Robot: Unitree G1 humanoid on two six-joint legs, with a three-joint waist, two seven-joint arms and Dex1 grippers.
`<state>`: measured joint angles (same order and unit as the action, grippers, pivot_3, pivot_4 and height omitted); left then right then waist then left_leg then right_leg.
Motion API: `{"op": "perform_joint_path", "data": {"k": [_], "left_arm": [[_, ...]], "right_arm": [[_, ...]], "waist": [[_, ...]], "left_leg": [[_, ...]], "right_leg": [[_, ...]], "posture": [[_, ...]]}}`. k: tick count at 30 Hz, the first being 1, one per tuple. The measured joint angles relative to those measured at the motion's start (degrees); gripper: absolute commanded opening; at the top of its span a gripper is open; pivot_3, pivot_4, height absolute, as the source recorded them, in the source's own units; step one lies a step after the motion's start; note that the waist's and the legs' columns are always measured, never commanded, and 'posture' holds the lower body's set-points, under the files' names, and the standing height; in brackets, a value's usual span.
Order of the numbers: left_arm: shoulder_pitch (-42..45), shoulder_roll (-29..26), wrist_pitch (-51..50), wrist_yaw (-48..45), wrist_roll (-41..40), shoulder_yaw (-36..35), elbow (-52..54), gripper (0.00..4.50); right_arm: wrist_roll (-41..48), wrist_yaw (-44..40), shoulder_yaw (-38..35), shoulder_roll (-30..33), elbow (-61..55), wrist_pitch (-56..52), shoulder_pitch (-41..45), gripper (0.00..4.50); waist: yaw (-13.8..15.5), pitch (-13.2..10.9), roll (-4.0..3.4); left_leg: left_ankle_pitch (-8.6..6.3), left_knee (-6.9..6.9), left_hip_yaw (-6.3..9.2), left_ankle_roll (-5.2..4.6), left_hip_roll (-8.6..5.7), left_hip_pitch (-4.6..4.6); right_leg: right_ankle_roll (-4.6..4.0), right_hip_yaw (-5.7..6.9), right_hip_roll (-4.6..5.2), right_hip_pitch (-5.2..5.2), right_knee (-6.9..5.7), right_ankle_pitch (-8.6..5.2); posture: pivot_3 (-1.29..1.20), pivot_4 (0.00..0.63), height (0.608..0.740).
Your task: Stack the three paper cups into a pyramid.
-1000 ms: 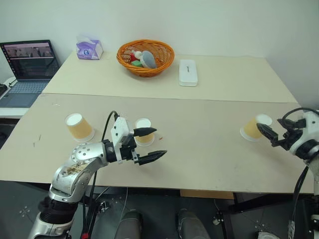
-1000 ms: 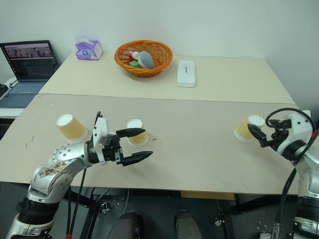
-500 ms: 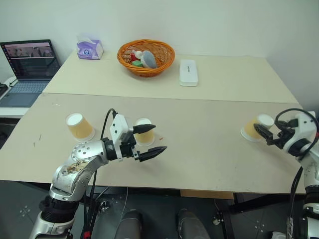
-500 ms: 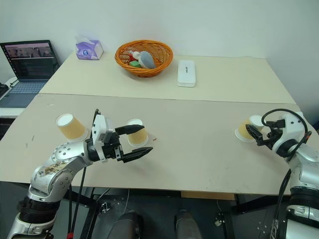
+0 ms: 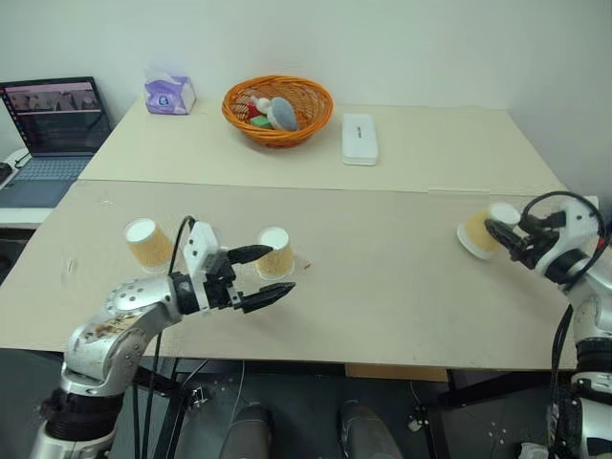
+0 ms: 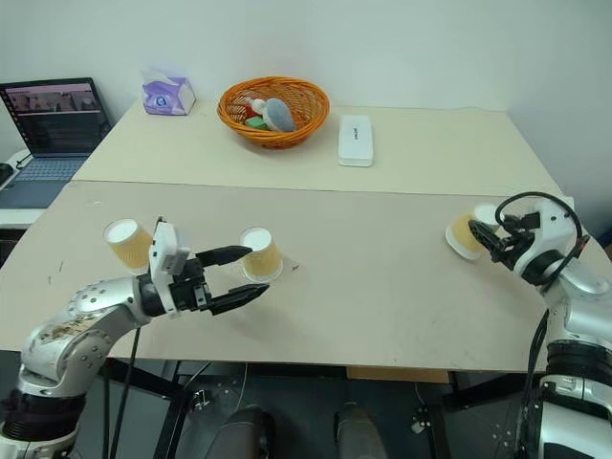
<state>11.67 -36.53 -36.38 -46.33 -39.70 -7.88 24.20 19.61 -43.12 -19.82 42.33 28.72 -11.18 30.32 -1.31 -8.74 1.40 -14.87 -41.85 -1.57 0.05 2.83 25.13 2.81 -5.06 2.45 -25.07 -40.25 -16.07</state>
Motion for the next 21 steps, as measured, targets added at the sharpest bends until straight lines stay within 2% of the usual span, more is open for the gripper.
{"op": "perform_joint_path", "data": {"k": [3,7,13,21], "left_arm": [[0.36,-1.33,-1.99,2.45,-3.46,-6.61,-0.10,4.50],[-0.82,-2.20,-3.38,3.36,-5.41,-9.49,0.14,4.50],[-3.77,-2.22,-3.62,5.09,-5.53,-10.49,2.07,4.50],[-8.17,-1.33,-3.42,7.28,-5.32,-10.43,6.00,4.50]], "right_arm": [[5.28,-5.46,1.70,-0.13,-7.69,-5.29,4.65,2.56],[10.92,-11.95,5.35,-0.49,-16.57,-11.63,7.18,2.56],[9.18,-19.12,17.13,-4.63,-17.15,-14.59,8.26,2.56],[3.09,-26.52,26.62,-8.86,-14.49,-10.12,11.09,2.56]], "waist": [[-0.42,-0.14,-0.15],[0.02,-0.18,-0.11],[0.57,-0.27,-0.03],[0.38,-0.31,-0.03]], "left_leg": [[0.00,0.05,0.04,0.00,0.05,0.01],[-0.02,0.05,0.09,-0.02,0.03,0.04],[0.00,-0.01,0.09,0.01,0.02,0.04],[0.01,0.00,0.08,0.02,0.03,0.06]], "right_leg": [[0.00,0.02,-0.03,-0.06,-0.01,0.00],[0.00,0.13,0.03,0.04,0.10,-0.01],[0.00,0.14,0.05,0.01,0.06,0.03],[-0.01,0.14,0.05,-0.03,0.03,0.04]], "posture": [[0.00,0.150,0.675],[0.00,0.150,0.675],[0.00,0.150,0.675],[0.00,0.150,0.675]]}}
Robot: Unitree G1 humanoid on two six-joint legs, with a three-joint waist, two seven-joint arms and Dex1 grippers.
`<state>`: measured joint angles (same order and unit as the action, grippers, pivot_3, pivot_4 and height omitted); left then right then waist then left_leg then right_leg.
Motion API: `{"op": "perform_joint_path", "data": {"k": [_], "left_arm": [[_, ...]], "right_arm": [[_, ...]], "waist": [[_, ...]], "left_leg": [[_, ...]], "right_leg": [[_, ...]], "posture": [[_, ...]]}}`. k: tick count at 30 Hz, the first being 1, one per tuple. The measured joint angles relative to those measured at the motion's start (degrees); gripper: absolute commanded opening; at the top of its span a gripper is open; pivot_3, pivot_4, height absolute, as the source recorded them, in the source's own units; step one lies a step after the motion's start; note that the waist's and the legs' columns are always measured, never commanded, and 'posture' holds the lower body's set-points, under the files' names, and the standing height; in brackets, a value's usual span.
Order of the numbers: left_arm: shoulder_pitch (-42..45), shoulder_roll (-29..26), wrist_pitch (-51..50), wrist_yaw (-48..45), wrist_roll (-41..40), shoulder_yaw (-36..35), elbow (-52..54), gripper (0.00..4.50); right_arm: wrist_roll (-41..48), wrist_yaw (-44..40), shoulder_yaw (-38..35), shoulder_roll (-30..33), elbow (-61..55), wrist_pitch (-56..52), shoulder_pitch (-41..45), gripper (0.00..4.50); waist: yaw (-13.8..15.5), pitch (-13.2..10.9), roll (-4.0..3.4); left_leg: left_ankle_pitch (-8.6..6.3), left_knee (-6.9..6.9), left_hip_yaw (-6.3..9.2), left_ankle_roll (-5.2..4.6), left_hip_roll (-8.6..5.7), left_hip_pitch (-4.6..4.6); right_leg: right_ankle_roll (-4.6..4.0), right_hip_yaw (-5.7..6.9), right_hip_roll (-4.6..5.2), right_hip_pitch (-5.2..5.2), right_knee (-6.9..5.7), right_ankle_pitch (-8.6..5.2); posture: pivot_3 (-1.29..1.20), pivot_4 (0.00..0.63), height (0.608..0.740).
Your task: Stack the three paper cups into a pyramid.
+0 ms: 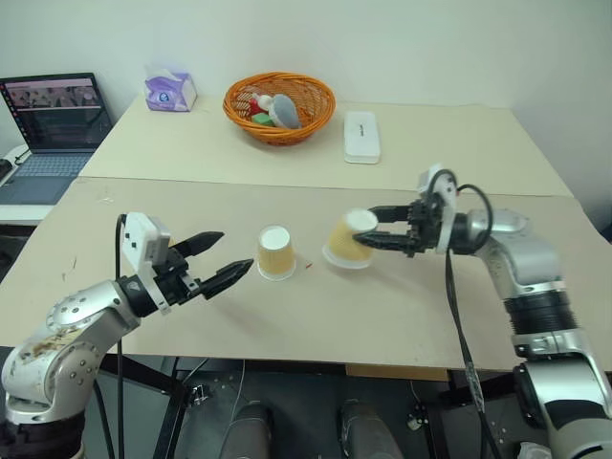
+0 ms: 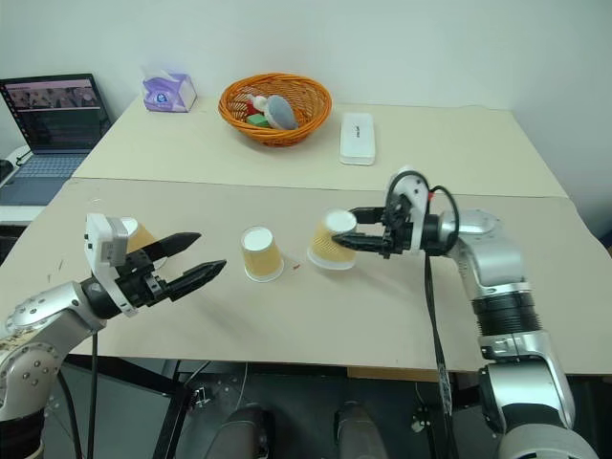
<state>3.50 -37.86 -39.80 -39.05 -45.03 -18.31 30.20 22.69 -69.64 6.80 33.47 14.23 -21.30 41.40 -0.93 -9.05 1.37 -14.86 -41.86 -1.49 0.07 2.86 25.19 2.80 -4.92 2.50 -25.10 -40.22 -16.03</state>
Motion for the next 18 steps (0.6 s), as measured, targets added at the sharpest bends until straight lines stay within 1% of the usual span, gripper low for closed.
{"op": "perform_joint_path", "data": {"k": [2,9,18], "left_arm": [[-1.21,0.19,0.14,0.40,0.07,0.14,0.74,4.50],[-1.81,0.28,0.64,1.42,0.19,0.16,0.75,4.50],[-1.16,0.58,0.84,2.33,0.02,1.05,0.92,4.50]], "right_arm": [[-1.21,-0.99,1.77,-1.70,0.60,1.07,0.30,2.56],[-3.70,-2.54,3.97,-5.98,3.45,4.86,0.99,2.56],[-6.28,-2.42,3.73,-7.08,8.61,8.55,3.26,2.56]], "waist": [[-0.03,0.00,0.00],[0.12,-0.01,-0.01],[-0.03,-0.02,-0.02]], "left_leg": [[0.00,0.00,0.00,0.00,0.00,-0.01],[0.00,0.00,0.01,0.00,-0.01,0.00],[0.00,0.01,0.01,0.01,0.00,0.00]], "right_leg": [[0.00,0.00,0.00,0.00,-0.01,0.00],[-0.01,0.02,0.01,0.00,0.00,0.00],[-0.01,0.02,0.00,-0.02,0.00,0.01]], "posture": [[0.00,0.150,0.675],[0.00,0.150,0.675],[0.00,0.150,0.675]]}}
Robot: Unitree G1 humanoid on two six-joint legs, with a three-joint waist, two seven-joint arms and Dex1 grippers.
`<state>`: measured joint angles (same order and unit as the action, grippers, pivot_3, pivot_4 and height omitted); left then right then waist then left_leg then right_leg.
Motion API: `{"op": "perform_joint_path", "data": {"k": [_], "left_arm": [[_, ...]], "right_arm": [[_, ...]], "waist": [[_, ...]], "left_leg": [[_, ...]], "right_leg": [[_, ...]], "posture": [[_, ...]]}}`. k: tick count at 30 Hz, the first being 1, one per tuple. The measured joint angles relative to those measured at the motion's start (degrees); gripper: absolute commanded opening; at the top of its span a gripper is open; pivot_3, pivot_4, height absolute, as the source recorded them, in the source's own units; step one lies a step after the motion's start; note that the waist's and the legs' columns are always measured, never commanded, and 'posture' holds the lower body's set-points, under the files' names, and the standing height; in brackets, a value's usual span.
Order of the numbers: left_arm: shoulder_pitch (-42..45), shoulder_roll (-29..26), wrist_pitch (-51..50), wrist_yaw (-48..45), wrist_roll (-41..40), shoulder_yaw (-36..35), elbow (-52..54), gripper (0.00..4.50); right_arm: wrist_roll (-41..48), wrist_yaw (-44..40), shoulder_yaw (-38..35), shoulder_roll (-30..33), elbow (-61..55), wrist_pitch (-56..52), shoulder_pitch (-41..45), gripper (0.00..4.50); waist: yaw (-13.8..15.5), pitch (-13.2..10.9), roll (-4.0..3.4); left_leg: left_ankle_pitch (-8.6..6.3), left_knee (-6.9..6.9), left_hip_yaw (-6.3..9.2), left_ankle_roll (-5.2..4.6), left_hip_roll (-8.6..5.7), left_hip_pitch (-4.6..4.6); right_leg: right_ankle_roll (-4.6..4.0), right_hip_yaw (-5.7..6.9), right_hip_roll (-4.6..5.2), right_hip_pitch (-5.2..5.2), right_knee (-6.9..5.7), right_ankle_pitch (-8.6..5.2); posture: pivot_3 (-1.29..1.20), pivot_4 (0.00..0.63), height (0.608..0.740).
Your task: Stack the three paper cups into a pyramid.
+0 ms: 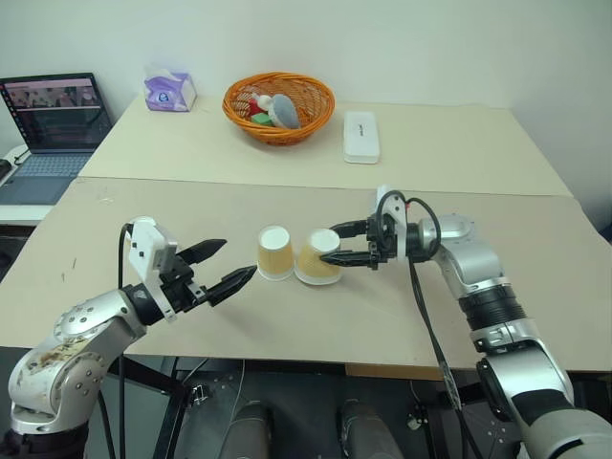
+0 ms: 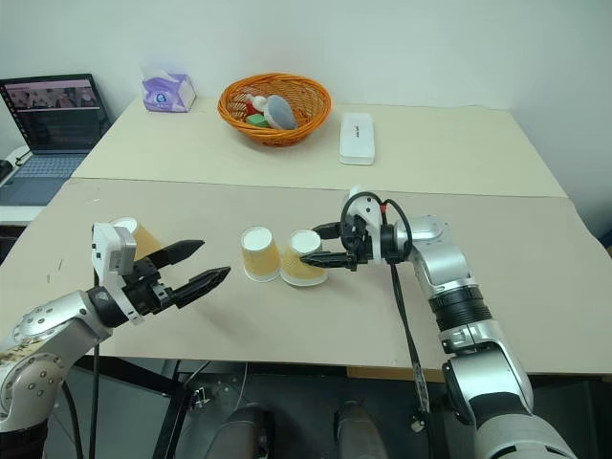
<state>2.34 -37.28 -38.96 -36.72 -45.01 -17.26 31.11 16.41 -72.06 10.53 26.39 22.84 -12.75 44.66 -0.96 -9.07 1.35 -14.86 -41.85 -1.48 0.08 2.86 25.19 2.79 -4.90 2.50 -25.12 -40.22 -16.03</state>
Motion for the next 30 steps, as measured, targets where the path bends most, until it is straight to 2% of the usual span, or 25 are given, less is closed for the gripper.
{"op": "perform_joint_path", "data": {"k": [30], "left_arm": [[0.12,0.01,0.00,2.44,-2.40,-0.05,0.96,4.50]], "right_arm": [[-2.11,2.09,-0.57,-4.50,8.08,4.71,3.08,2.56]], "waist": [[-0.16,-0.01,-0.01]], "left_leg": [[0.00,0.00,0.01,0.01,0.01,0.00]], "right_leg": [[0.00,0.01,-0.01,-0.01,-0.03,0.00]], "posture": [[0.00,0.150,0.675]]}}
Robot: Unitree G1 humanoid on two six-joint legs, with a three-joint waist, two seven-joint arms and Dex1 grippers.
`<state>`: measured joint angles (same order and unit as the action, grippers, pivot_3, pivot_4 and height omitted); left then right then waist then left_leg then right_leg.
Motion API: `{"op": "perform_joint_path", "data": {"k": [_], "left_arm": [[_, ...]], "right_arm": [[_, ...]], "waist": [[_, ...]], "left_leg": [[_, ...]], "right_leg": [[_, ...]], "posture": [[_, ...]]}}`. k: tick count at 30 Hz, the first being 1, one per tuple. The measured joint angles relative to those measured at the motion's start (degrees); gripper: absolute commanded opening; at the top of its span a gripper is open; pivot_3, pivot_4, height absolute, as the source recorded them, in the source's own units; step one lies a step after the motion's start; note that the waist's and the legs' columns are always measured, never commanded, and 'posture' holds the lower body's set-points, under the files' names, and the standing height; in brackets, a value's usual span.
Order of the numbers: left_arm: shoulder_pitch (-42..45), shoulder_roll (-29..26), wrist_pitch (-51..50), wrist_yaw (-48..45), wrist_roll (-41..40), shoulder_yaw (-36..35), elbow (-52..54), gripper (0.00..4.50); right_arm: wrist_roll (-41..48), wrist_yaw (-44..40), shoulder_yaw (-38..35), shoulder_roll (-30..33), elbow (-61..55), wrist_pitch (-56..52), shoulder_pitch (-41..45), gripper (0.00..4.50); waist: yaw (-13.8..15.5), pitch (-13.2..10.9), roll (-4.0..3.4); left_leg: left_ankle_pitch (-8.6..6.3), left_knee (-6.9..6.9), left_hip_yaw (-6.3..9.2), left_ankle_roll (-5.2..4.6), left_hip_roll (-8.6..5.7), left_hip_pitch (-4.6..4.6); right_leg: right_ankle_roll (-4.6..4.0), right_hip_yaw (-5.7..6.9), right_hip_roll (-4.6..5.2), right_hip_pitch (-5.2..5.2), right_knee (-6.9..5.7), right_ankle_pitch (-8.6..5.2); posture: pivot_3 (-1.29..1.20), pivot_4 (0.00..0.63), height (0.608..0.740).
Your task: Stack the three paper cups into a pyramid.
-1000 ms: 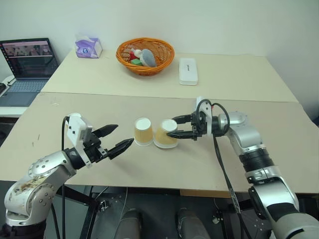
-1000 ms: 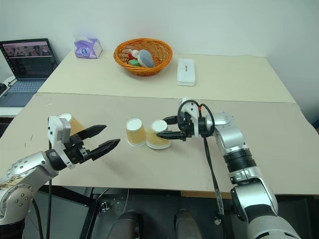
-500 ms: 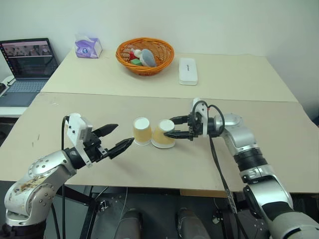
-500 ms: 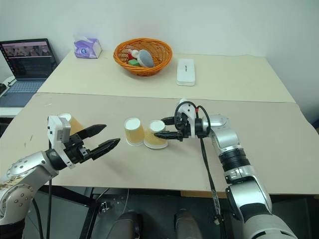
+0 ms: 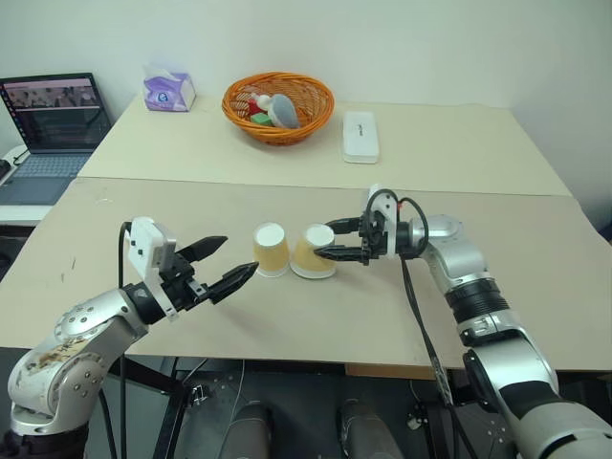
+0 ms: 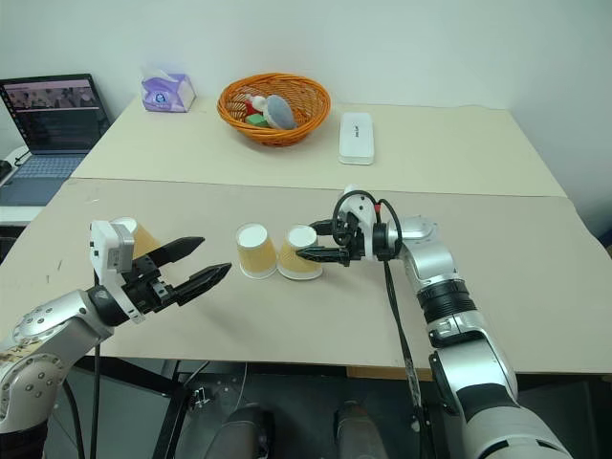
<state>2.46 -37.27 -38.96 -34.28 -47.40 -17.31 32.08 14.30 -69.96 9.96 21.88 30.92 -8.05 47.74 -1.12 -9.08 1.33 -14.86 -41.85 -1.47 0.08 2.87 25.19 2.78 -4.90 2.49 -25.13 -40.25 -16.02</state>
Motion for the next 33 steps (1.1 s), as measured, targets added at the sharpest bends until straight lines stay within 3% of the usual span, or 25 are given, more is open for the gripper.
{"op": "perform_joint_path", "data": {"k": [5,6,7,9,10,24,28,33], "left_arm": [[0.00,0.00,0.00,0.42,-0.05,0.00,0.01,4.50],[0.00,0.00,0.00,0.47,-0.05,0.00,0.01,4.50],[0.00,0.00,0.00,0.48,-0.06,0.00,0.01,4.50],[0.00,-0.01,0.00,0.51,-0.05,-0.03,0.01,4.50],[0.00,-0.01,0.00,0.55,-0.07,-0.09,0.01,4.50],[0.85,-0.01,0.00,0.59,-0.08,-0.50,-0.07,4.50],[2.27,0.04,-0.08,0.28,-1.23,-0.54,-1.78,4.50],[5.72,3.55,-2.74,5.44,-11.04,-6.23,-6.33,4.50]], "right_arm": [[-0.15,0.16,-0.01,-0.58,0.15,0.20,0.00,2.56],[-0.11,0.07,-0.02,-0.68,0.26,0.17,0.00,3.53],[-0.08,0.01,-0.03,-0.70,0.27,0.16,0.00,3.68],[-0.20,0.51,-0.12,-0.80,0.40,0.21,0.01,4.41],[-0.71,1.24,-0.12,-0.96,1.36,0.57,0.37,4.49],[0.29,-0.36,-2.80,0.99,2.08,-1.28,0.61,4.49],[9.15,-10.11,-6.04,8.71,-7.32,-12.35,-3.89,4.49],[12.96,-9.54,-11.07,12.35,-10.97,-17.56,-7.17,4.49]], "waist": [[0.02,0.00,0.00],[0.03,0.00,0.00],[0.03,0.00,0.00],[0.02,0.00,0.00],[0.02,0.00,0.00],[0.11,-0.02,0.00],[0.74,-0.11,-0.02],[-0.28,-0.14,0.03]], "left_leg": [[0.00,0.00,0.00,0.00,0.00,0.00],[0.00,0.00,0.00,0.00,0.00,0.00],[0.00,0.00,0.00,0.00,0.00,0.00],[0.00,0.00,0.00,0.00,-0.01,0.00],[0.00,-0.01,0.00,0.00,-0.01,0.00],[0.00,0.00,0.00,0.01,-0.01,0.01],[0.00,-0.01,0.09,0.00,-0.03,0.09],[0.00,0.00,0.11,0.00,0.03,-0.02]], "right_leg": [[0.00,0.00,0.01,0.01,0.00,0.00],[0.00,0.00,0.01,0.00,0.00,0.00],[0.00,0.00,0.01,0.00,0.00,0.00],[0.00,0.00,0.01,0.00,0.00,0.00],[0.00,0.00,0.01,0.00,0.00,0.00],[0.00,0.00,0.01,0.00,0.01,0.00],[0.00,0.12,0.07,0.02,0.10,0.00],[-0.04,0.11,-0.01,0.03,-0.02,0.02]], "posture": [[0.00,0.150,0.675],[0.00,0.150,0.675],[0.00,0.150,0.675],[0.00,0.150,0.675],[0.00,0.150,0.675],[0.00,0.150,0.675],[0.00,0.150,0.675],[0.00,0.150,0.675]]}}
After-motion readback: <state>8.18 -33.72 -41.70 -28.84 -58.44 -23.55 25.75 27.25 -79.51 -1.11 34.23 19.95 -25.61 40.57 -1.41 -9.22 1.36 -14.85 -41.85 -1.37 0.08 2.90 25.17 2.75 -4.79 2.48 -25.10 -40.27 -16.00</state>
